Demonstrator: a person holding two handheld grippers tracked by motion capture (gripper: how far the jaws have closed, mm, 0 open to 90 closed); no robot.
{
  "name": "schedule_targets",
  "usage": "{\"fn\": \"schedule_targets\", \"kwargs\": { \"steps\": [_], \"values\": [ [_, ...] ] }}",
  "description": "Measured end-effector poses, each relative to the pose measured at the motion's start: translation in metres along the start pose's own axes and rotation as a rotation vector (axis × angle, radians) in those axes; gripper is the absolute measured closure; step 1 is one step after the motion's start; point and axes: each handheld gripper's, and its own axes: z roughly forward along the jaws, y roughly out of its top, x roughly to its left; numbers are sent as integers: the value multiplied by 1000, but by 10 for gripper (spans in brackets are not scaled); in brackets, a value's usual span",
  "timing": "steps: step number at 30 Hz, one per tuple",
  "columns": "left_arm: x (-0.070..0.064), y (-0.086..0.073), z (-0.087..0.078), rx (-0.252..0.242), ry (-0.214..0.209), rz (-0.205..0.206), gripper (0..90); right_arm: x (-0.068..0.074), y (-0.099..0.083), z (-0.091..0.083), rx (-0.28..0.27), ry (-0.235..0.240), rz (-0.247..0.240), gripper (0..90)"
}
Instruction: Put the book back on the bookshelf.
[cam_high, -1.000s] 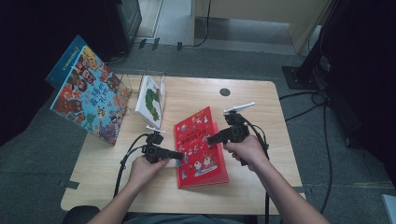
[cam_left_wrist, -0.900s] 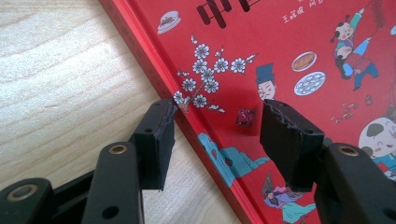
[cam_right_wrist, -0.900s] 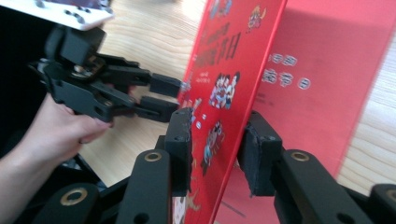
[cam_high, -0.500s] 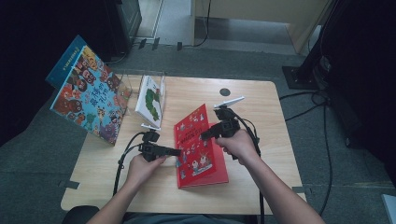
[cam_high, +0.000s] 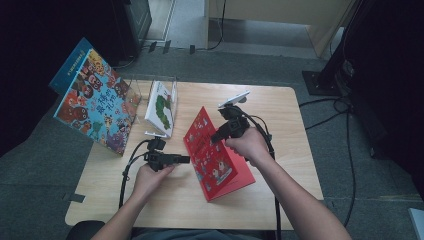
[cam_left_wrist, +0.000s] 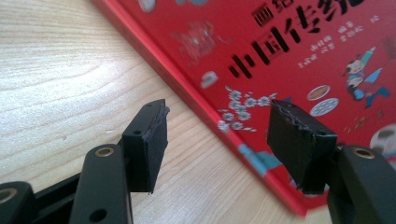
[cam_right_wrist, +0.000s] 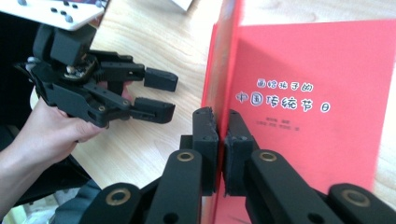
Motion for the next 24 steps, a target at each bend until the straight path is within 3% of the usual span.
{"fn": "schedule_targets", "kwargs": {
  "steps": [12, 18, 24],
  "values": [
    [2, 0, 1, -5, -2, 8, 395, 9, -3, 2, -51, -15, -39, 861],
    [2, -1, 0, -3, 3, 18, 404, 16, -1, 9, -33, -30, -88, 860],
    [2, -1, 0, -8, 14, 38, 401, 14, 3, 7, 2, -48, -85, 880]
  ]
}}
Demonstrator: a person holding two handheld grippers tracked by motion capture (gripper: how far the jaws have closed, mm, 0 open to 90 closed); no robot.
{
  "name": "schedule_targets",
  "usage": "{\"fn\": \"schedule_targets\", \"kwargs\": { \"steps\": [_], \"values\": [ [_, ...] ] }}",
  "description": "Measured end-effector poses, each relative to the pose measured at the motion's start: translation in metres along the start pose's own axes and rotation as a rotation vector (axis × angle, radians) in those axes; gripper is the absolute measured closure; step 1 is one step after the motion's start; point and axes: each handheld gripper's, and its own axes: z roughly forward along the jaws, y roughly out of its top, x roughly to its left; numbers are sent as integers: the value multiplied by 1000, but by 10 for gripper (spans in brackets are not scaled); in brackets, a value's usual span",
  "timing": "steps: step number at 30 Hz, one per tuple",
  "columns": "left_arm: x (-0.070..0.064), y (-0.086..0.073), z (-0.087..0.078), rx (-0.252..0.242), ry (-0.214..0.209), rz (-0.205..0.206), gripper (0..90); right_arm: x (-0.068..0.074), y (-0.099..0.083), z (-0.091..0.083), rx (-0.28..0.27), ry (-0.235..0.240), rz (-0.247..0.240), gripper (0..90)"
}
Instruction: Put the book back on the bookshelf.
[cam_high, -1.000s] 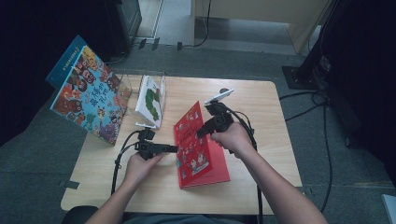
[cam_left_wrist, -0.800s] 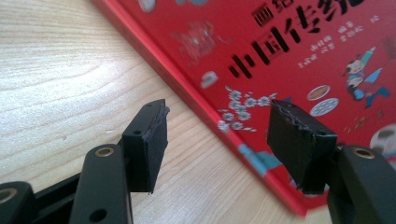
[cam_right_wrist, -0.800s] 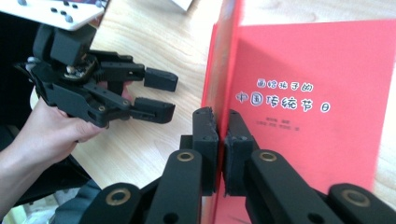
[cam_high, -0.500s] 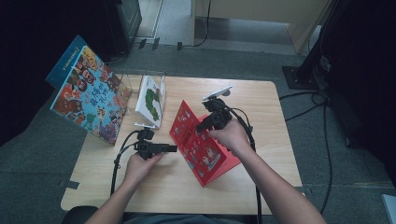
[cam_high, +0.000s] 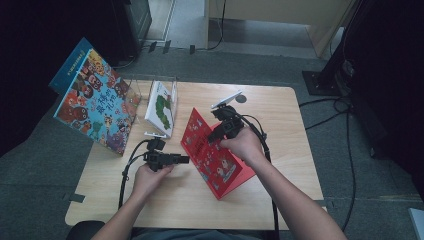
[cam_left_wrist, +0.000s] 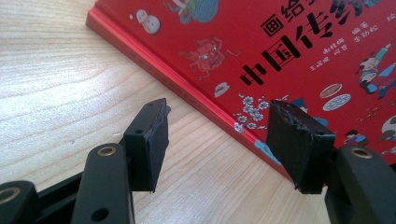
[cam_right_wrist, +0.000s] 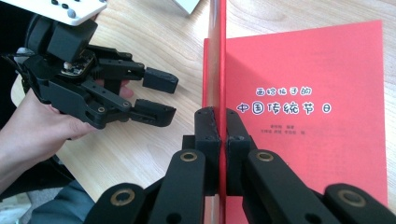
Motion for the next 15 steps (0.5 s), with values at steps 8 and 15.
{"fn": "schedule_targets", "kwargs": {
  "steps": [8, 15],
  "values": [
    [0, 0, -1, 1, -8, 1, 385, 7, 6, -12, 6, -8, -31, 882],
    [-4, 4, -3, -3, 6, 36, 384, 7, 10, -33, -23, 7, -44, 882]
  ]
}}
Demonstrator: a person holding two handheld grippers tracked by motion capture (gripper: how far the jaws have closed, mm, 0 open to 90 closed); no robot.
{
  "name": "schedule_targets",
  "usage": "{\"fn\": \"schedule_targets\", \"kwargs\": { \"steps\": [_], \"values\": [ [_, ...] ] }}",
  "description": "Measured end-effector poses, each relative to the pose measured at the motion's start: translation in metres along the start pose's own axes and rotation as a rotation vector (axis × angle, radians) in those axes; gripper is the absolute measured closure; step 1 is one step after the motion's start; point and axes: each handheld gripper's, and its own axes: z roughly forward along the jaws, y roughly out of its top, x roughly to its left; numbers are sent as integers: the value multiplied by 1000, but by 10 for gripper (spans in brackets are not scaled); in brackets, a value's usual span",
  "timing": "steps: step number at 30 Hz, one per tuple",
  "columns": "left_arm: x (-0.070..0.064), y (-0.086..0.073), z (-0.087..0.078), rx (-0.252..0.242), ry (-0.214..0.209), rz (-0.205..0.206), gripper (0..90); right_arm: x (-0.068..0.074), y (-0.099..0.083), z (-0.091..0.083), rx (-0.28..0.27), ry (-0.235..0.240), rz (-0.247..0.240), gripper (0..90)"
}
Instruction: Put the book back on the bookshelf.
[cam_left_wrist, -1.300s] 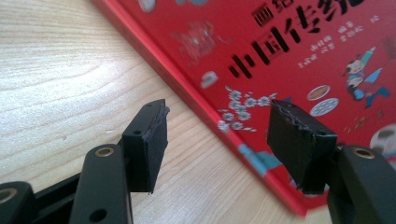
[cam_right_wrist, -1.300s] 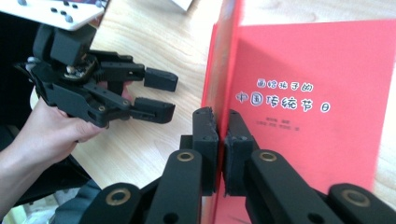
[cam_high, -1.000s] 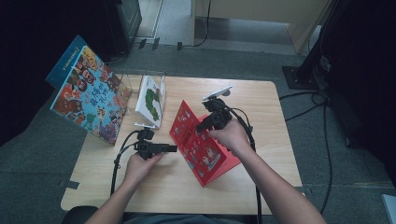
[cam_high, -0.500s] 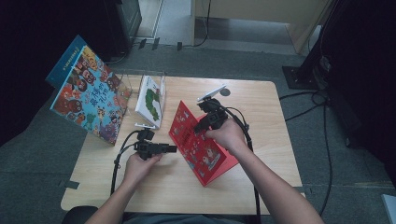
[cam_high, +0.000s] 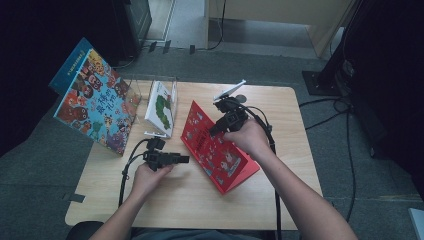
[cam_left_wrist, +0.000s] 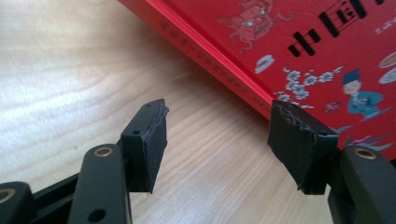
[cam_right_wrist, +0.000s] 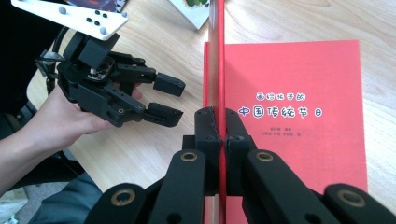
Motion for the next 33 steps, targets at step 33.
{"fn": "schedule_targets", "kwargs": {
  "steps": [33],
  "values": [
    [-7, 42, -15, -25, -122, 45, 253, -4, -10, -30, -106, 165, -49, 882]
  ]
}}
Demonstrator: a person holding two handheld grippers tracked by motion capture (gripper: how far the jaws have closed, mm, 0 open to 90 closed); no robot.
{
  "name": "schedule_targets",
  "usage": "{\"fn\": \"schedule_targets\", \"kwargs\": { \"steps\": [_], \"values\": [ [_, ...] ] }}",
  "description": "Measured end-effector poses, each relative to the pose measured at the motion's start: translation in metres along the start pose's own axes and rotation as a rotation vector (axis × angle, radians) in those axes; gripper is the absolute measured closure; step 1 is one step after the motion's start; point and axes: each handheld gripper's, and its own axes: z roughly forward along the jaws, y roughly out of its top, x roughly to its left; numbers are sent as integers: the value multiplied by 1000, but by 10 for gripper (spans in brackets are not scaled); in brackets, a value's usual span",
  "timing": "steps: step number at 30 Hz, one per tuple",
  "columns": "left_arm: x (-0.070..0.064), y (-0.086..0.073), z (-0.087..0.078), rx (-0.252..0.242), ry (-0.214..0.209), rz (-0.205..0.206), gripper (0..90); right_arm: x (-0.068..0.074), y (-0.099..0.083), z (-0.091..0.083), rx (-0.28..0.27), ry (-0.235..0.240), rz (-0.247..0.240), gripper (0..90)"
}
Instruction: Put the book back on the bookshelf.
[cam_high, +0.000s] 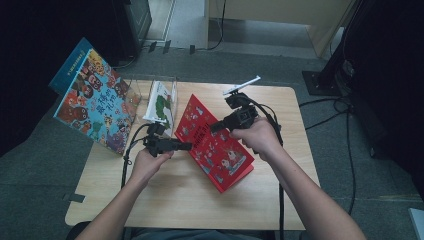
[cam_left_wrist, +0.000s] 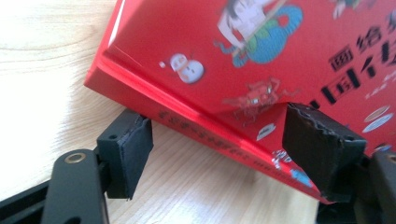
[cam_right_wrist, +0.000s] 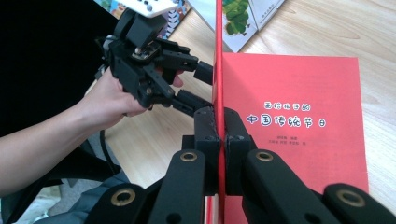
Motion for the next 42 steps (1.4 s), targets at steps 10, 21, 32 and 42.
{"fn": "schedule_targets", "kwargs": {
  "steps": [10, 21, 32, 42],
  "values": [
    [4, 9, -9, -65, -125, -17, 197, -2, -16, -3, -61, 68, -79, 879],
    [-16, 19, -54, -191, -260, 220, 484, -26, -47, -1, -161, 247, -219, 883],
    [-48, 30, -76, -43, -185, 531, 803, -47, -60, 30, -138, 149, -276, 652],
    [-47, 25, -80, -6, -105, 554, 813, -70, -80, 34, -238, -82, -289, 625]
  ]
}}
